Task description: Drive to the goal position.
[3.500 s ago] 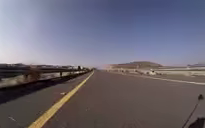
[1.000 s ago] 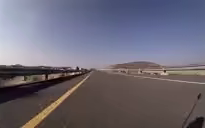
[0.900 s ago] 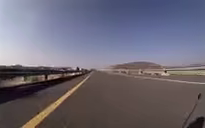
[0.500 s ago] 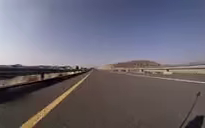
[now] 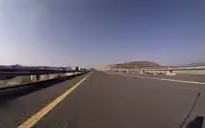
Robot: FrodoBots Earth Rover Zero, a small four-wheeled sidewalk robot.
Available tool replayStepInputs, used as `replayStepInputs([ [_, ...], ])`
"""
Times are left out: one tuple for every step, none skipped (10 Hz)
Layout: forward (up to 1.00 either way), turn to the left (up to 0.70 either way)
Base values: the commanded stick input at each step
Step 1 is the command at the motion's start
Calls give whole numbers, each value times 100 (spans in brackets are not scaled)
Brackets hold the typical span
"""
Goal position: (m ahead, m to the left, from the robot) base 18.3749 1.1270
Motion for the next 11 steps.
replayStepInputs([
  [85,0],
  [85,0],
  [85,0],
  [85,0],
  [85,0],
  [85,0],
  [85,0],
  [85,0],
  [85,0],
  [85,0],
  [85,0],
])
